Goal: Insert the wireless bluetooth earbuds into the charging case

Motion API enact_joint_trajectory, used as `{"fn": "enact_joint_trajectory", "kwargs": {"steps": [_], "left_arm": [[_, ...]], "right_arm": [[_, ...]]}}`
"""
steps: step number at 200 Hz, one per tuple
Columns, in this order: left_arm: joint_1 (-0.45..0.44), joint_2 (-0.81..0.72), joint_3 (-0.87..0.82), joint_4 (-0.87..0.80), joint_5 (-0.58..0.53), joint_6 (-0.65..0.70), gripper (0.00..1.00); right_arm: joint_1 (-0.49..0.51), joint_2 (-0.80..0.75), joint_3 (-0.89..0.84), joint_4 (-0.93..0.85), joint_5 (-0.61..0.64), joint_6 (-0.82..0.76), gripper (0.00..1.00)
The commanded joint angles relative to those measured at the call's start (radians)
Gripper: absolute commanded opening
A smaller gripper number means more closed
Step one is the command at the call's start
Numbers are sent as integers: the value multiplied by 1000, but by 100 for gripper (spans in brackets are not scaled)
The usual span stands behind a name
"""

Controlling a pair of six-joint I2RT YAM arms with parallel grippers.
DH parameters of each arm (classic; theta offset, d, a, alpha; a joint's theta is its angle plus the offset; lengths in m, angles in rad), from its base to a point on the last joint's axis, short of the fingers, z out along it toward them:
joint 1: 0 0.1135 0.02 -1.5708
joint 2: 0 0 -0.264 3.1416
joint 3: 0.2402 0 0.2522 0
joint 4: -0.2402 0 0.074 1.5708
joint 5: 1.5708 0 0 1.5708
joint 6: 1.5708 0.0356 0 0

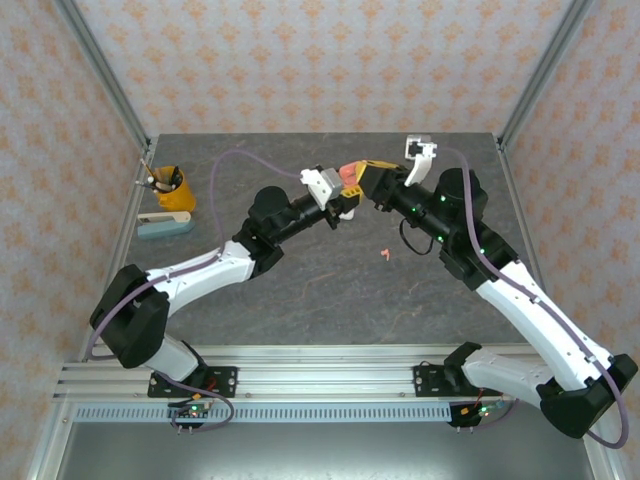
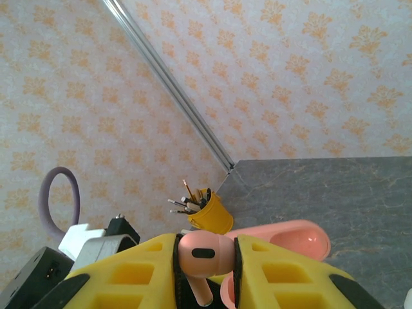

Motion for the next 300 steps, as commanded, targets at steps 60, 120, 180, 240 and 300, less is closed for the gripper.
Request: {"fn": "enact_joint_trajectory", "kwargs": {"steps": [60, 120, 180, 240, 300], "left_arm": [[-6, 13, 74, 21, -12, 2, 0], [-14, 20, 82, 22, -11, -7, 0], [-16, 26, 84, 43, -10, -39, 0], [-19, 21, 78, 84, -16, -82, 0], [-20, 26, 91, 103, -35, -107, 0]], "right_arm": [[6, 12, -26, 106, -23, 27, 26], [6, 35, -35, 126, -18, 34, 26], [6, 48, -58, 154, 11, 31, 26], [6, 58, -91, 167, 28, 28, 26], [6, 53, -114, 136, 18, 4, 26]]}}
